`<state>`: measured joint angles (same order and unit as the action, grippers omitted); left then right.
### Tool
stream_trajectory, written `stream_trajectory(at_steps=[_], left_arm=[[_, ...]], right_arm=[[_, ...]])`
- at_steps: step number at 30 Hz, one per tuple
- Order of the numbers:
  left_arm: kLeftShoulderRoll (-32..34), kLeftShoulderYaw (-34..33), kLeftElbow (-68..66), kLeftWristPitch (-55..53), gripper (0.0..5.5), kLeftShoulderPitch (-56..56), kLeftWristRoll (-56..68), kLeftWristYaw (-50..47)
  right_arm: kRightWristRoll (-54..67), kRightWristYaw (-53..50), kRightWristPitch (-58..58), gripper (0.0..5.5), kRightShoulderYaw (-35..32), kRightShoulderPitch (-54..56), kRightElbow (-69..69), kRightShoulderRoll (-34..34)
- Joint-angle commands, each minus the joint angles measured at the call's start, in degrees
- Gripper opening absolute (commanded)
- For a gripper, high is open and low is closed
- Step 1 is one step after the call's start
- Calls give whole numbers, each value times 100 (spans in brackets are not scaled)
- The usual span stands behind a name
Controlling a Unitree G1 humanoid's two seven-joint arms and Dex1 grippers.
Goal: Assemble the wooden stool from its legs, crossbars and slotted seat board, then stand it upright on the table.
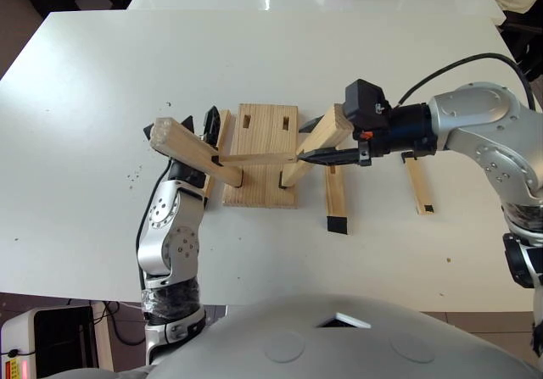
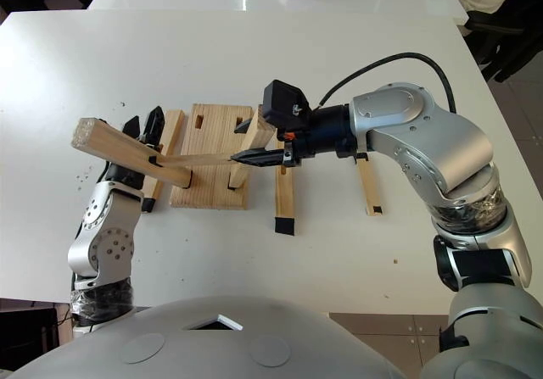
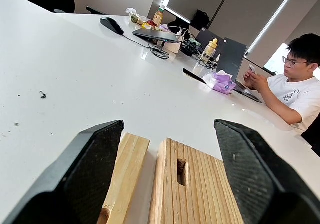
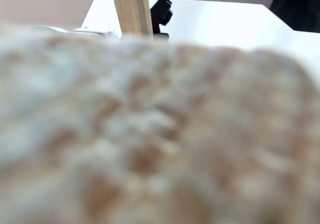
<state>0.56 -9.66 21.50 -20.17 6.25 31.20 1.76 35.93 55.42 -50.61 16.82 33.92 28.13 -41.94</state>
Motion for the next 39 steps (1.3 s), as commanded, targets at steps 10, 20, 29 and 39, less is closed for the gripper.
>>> stream_trajectory(at_steps=[10, 20, 29, 39], left_arm=[[-58, 419, -103, -29, 336, -80, -236, 167], [-40, 1257, 12, -1, 336, -512, -968, 347], [-99, 1568, -885, 181, 336, -855, -1150, 846], [-303, 1844, -1016, 177, 336, -1128, -1058, 816]], right_arm=[[76, -181, -603, 204, 580, -9, -127, 517], [127, -397, -1333, 204, 982, 226, 19, 825], [-39, -1110, -1864, 204, 1240, 37, -668, 1677], [-340, -869, -1457, 204, 817, -438, -391, 516]])
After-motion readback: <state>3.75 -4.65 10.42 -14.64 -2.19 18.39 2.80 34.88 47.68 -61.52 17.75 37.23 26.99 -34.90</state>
